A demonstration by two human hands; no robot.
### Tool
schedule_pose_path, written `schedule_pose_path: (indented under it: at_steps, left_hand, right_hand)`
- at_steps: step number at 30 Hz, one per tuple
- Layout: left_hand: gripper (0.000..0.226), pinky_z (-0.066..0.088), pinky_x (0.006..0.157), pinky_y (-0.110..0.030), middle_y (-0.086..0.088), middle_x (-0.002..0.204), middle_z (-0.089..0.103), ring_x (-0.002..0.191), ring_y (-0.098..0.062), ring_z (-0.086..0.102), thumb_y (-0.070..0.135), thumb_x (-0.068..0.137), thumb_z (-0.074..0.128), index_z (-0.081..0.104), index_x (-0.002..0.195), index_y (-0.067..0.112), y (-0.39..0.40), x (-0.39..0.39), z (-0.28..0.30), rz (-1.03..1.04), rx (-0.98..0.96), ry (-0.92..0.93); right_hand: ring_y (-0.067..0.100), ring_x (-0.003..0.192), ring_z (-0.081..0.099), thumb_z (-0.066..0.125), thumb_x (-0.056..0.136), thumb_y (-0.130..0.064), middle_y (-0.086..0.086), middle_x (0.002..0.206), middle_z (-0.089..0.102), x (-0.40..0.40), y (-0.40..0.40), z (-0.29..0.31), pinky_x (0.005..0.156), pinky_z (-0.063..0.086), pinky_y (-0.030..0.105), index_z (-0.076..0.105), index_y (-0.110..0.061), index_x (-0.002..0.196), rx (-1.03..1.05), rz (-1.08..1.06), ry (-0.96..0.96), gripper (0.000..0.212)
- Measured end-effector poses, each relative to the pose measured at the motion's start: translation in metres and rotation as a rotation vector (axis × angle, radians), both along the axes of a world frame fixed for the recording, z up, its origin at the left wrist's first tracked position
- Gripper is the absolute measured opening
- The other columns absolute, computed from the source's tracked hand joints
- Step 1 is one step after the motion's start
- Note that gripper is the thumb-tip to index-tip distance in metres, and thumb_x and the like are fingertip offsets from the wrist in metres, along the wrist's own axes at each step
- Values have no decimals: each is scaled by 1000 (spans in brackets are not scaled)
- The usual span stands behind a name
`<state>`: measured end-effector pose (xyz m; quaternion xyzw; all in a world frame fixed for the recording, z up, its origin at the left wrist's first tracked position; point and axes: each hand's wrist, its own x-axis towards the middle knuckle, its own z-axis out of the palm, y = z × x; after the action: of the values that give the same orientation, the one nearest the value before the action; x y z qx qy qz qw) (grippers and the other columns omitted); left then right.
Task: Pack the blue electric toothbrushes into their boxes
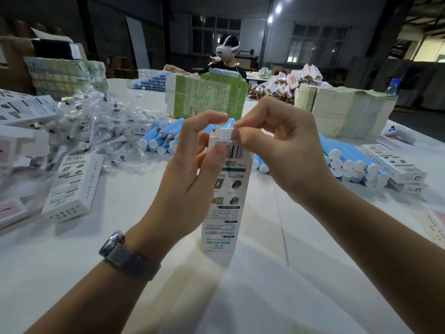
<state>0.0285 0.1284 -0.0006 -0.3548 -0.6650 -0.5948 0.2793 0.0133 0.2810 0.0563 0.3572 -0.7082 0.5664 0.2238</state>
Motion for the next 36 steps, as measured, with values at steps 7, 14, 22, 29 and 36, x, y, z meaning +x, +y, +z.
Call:
schedule_pose_path:
  at_steps: [7,14,22,29,36]
  left_hand:
    - [18,54,66,-33,-25,99,59,77,-21,65,27,104,39,44,121,31,4,5,1,24,25,-26]
    - [22,48,59,-22,-6,84,60,69,-10,59,24,103,36,56,102,34,12,11,5,-54,271,-195]
    - [28,45,63,-38,-28,91,59,78,-31,57,21,97,38,59,89,38,10,8,11,-42,326,-234]
    - [16,49,66,-30,-21,96,59,77,-21,59,21,105,37,50,102,28,11,7,5,-47,257,-125]
    - [15,44,65,-36,-24,91,50,73,-37,48,21,106,34,46,98,26,9,4,4,11,162,-72]
  right_hand:
    - [22,78,62,70,78,-17,5,77,66,7,0,6,59,47,27,65,-17,67,100,-129,67,12]
    - [17,77,63,73,81,-14,3,78,66,13,-4,5,55,47,25,71,-10,72,157,-175,121,10]
    - [19,77,62,74,82,-10,7,78,64,12,-7,-3,54,44,26,68,-17,70,96,-144,176,15]
    - [6,85,61,74,86,-12,-5,91,64,3,0,-13,61,45,17,70,-20,97,87,-34,257,14]
    - [18,79,64,74,86,-7,10,88,66,-4,3,-15,58,51,30,73,-9,97,120,-46,455,12]
